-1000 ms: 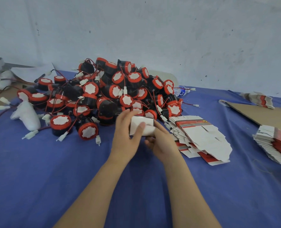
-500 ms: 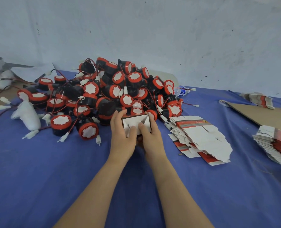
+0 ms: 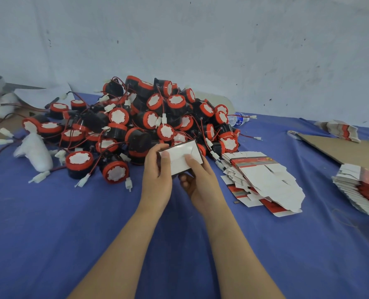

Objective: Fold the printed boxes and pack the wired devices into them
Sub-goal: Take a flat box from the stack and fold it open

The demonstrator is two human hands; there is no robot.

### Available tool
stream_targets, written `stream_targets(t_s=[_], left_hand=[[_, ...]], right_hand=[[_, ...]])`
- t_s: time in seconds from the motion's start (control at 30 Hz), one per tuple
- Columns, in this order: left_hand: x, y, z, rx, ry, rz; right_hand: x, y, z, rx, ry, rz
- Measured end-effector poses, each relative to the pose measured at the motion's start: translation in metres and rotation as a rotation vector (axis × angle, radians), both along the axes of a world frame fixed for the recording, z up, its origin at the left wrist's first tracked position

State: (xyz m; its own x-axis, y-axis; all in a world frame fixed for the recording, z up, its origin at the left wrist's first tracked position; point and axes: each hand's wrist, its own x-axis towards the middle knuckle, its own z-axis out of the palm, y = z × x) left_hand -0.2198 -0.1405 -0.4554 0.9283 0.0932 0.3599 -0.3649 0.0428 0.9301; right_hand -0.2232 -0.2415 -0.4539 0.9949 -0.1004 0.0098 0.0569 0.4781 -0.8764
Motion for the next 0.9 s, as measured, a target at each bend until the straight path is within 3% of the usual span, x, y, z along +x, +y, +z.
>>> stream_targets(t_s=[0.13,0.2,0.3,0.37,0.47,0.53,0.63,0.8,0.9], left_hand=[[0.002,0.0,0.0,-0.168,0.164,-0.108],[0.004,0.001,-0.003,-0.123,0.258,-0.146],[0.008,0.002,-0.005,0.165,0.285,-0.011],[0.01,0.005,-0.002,0.075,0.274,0.008],[0.01,0.008,0.006,-0.269,0.43,-0.182],[0.011,0.01,0.003,-0.174,0.458,-0.167],[0.013,0.013,-0.003,-0.104,0.432,-0.126],[0.011,0.013,-0.004,-0.046,0.408,-0.049],[0.01,0.01,-0.005,0.092,0.254,-0.031]], right_hand=[[-0.006,-0.007,0.008,0.138,-0.096,0.114],[-0.011,-0.008,0.014,0.047,-0.108,0.085],[-0.014,-0.006,0.021,-0.461,-0.21,-0.169],[-0.014,-0.003,0.022,-0.908,-0.321,-0.335],[-0.013,0.008,0.015,-1.476,-0.319,-0.146],[-0.011,0.016,0.01,-1.645,-0.266,0.057],[-0.01,0.016,0.007,-1.548,-0.292,0.097],[-0.012,0.016,0.009,-0.966,-0.141,0.105],[-0.011,0.011,0.012,-0.803,-0.082,0.094]])
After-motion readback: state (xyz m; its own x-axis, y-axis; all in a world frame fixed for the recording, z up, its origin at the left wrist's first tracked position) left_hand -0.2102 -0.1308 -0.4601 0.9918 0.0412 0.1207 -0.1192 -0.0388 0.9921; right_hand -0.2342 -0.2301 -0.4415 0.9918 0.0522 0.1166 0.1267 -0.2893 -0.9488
